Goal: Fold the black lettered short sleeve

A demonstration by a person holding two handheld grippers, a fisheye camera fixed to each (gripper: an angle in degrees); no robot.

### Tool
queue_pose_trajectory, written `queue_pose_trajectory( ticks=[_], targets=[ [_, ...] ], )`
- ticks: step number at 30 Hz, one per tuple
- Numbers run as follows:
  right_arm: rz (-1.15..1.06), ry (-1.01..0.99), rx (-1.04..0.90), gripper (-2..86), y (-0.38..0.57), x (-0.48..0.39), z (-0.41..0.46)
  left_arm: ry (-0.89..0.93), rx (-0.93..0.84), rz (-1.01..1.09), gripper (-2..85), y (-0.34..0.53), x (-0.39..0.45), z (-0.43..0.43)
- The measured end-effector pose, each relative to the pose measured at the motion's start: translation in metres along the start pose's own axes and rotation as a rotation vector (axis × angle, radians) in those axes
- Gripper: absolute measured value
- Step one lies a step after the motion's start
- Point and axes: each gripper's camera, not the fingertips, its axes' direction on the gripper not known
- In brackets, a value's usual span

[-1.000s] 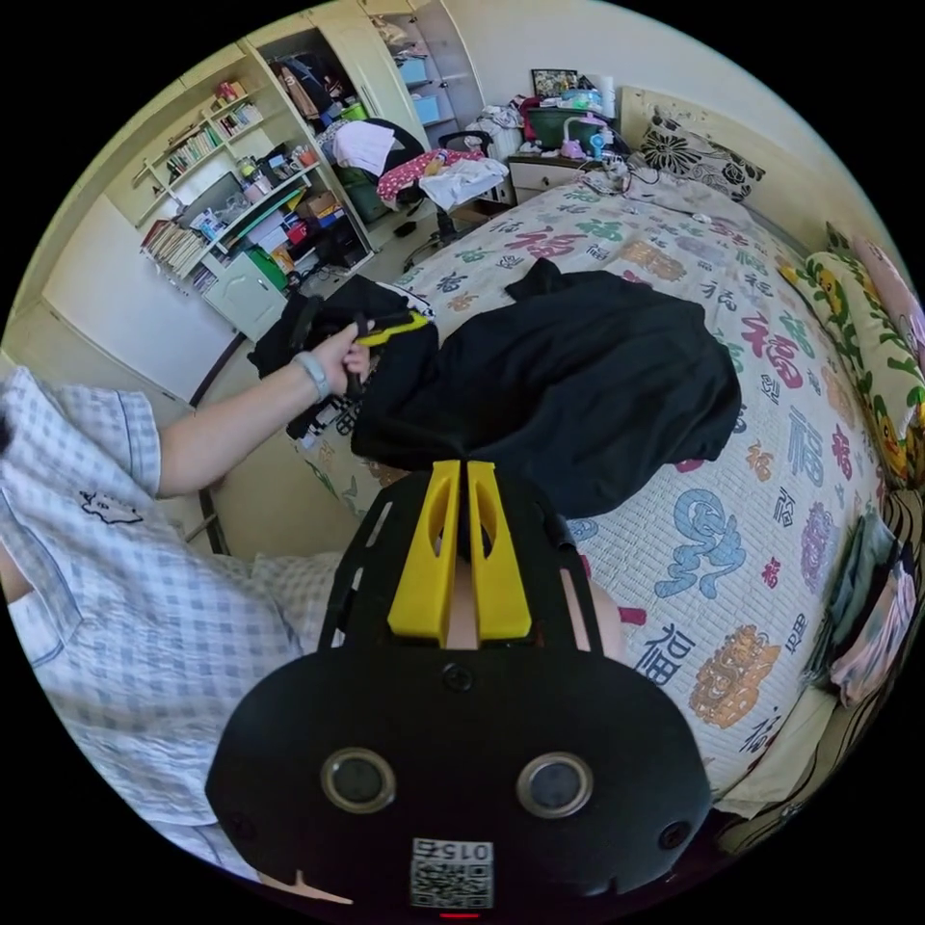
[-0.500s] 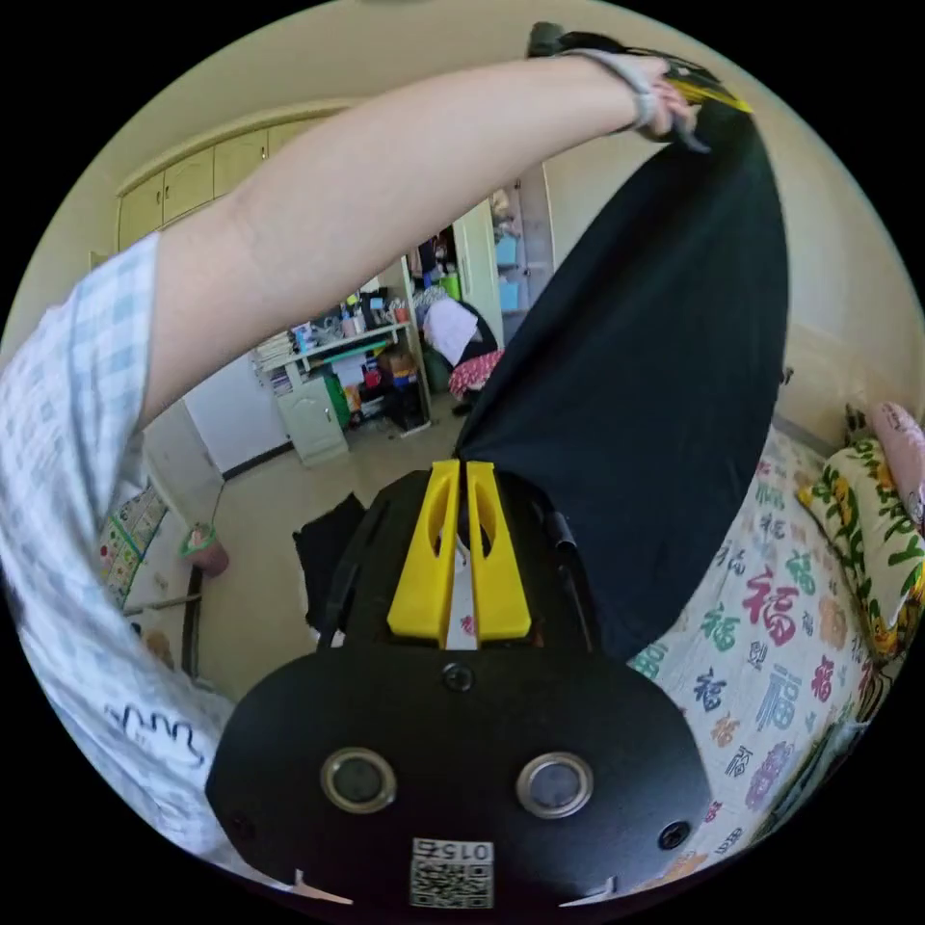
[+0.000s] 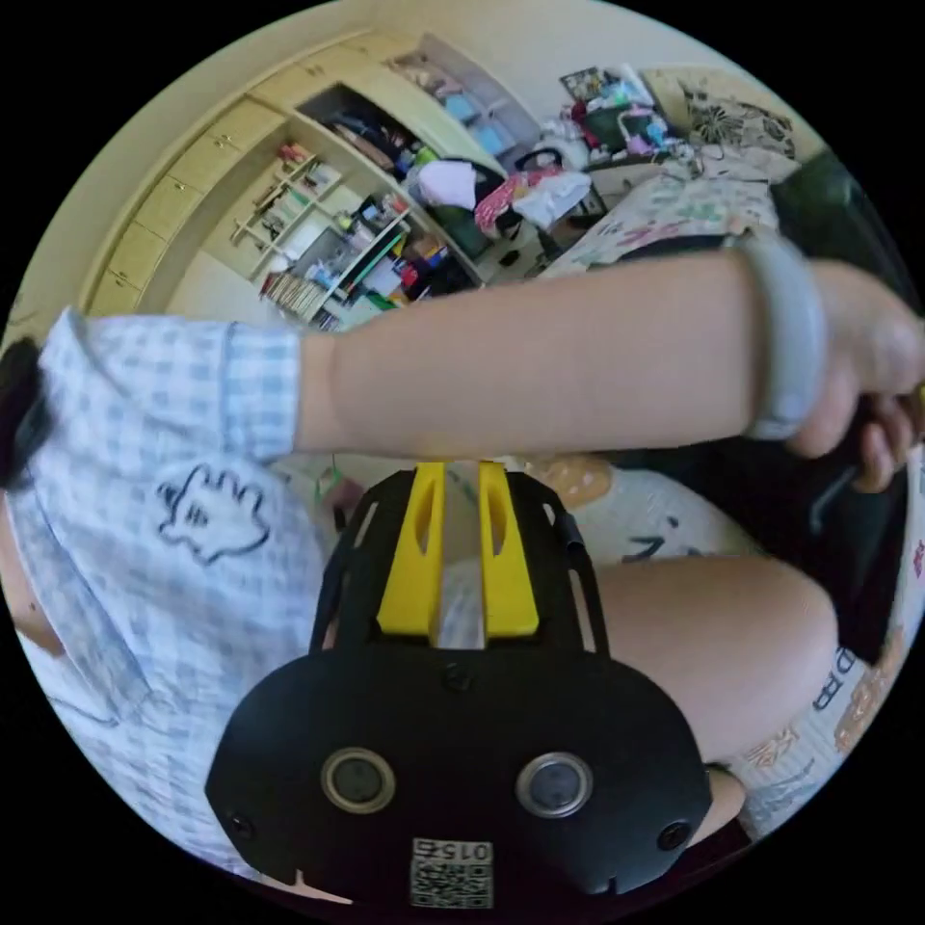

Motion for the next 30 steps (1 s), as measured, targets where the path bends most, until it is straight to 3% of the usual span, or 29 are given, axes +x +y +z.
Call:
queue_pose_trajectory(
  ticks=[2, 5, 8, 9, 10, 13, 16, 21, 25, 30],
  targets=[
    [0.036, -0.056, 0.046, 5.6, 0.014, 0.012, -0.027, 0.058, 0.105, -0.039, 5.6, 0.032, -0.022, -0.028],
    [0.072, -0.060, 0.212, 5.8, 0.030, 0.043, -0.086, 0.003, 0.265, -0.075, 6.9, 0.076, -0.020, -0.097],
    [0.207, 0.216, 0.300, 6.8, 0.044, 0.095, -0.142, -0.255, 0.454, -0.151, 8.3, 0.143, 0.002, -0.177],
    [0.279, 0.346, 0.301, 7.3, 0.050, 0.123, -0.159, -0.417, 0.510, -0.226, 8.7, 0.177, 0.010, -0.203],
    [0.392, 0.459, 0.270, 7.7, 0.057, 0.157, -0.172, -0.585, 0.549, -0.316, 9.4, 0.213, 0.015, -0.225],
    [0.601, 0.562, 0.136, 9.6, 0.074, 0.240, -0.184, -0.850, 0.604, -0.566, 11.4, 0.298, 0.019, -0.258],
    [0.727, 0.486, 0.017, 11.0, 0.088, 0.298, -0.177, -0.898, 0.657, -0.709, 12.4, 0.353, 0.022, -0.259],
    [0.803, 0.383, -0.010, 7.6, 0.098, 0.331, -0.170, -0.830, 0.607, -0.795, 14.5, 0.363, 0.001, -0.228],
    [0.809, 0.336, -0.003, 2.2, 0.100, 0.334, -0.189, -0.780, 0.775, -0.756, 17.4, 0.350, 0.007, -0.224],
    [0.828, 0.254, 0.082, 0.5, 0.110, 0.329, -0.217, -0.938, 0.570, -0.711, 18.3, 0.304, 0.024, -0.211]
  ],
)
